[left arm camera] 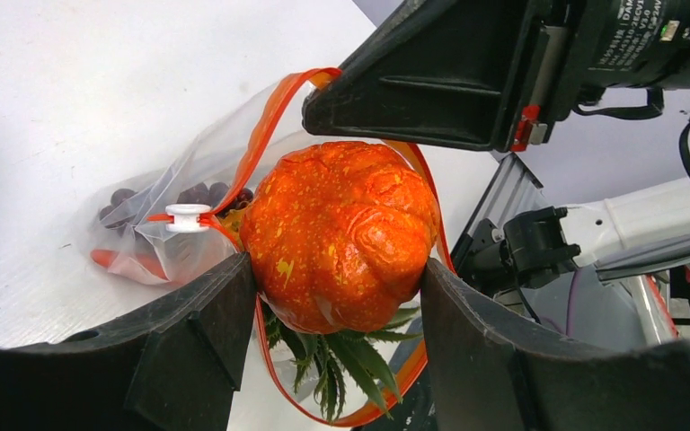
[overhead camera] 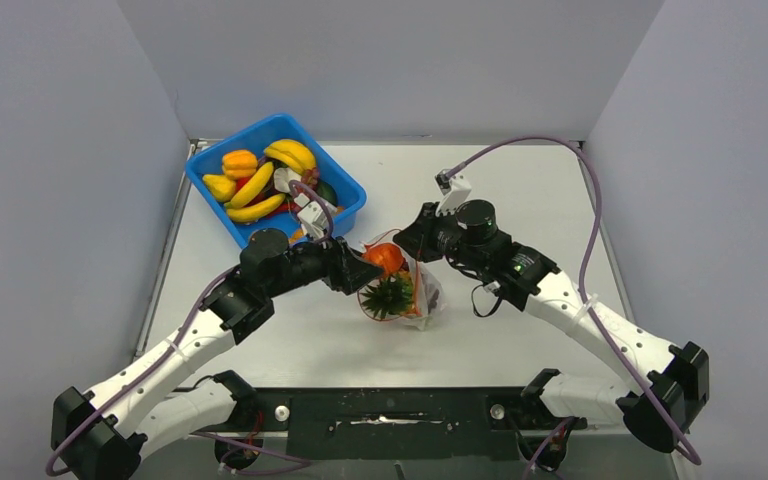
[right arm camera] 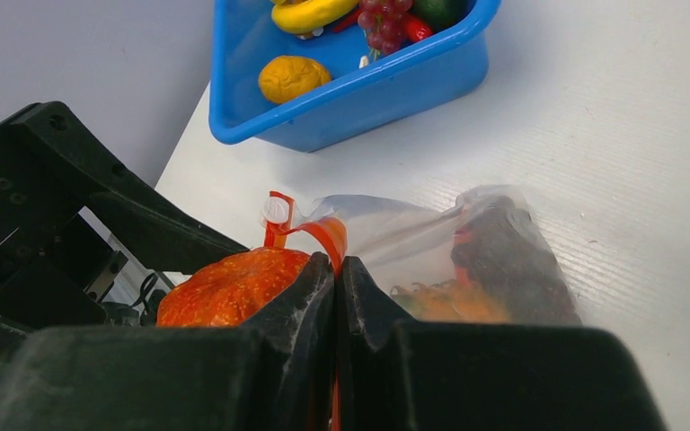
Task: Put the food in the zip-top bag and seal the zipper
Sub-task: Place the fake fruit in the zipper food storage bag.
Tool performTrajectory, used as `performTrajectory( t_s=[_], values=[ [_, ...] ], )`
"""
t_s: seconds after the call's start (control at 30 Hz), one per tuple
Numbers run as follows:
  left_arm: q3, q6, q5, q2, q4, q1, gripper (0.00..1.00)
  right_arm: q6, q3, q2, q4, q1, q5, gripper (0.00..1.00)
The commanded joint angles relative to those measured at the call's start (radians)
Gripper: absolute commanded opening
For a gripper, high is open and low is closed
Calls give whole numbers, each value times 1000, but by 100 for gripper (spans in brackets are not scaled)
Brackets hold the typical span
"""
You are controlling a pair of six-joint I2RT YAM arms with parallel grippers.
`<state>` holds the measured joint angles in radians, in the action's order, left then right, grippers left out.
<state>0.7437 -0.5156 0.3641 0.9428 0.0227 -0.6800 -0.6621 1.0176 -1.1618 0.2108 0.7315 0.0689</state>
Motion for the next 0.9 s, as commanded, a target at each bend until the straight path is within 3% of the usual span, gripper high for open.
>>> performTrajectory(
  t_s=[0.0, 0.13, 0.33, 0.67, 0.87],
  values=[
    [21, 16, -42, -10, 30, -8, 49, -5, 64, -1, -86, 18, -21, 0],
    [32, 22, -71, -22, 2, -11, 60, -5, 59, -5, -89, 26, -35, 0],
    [63, 74, -135, -30, -83, -14, 67, 2, 55, -3, -85, 37, -66, 0],
    [112, 94, -108, -26, -119, -13, 71, 10, 56, 4, -87, 36, -79, 0],
    [136, 123, -270, -40, -217, -13, 66, 18, 53, 15, -85, 37, -78, 0]
  ],
)
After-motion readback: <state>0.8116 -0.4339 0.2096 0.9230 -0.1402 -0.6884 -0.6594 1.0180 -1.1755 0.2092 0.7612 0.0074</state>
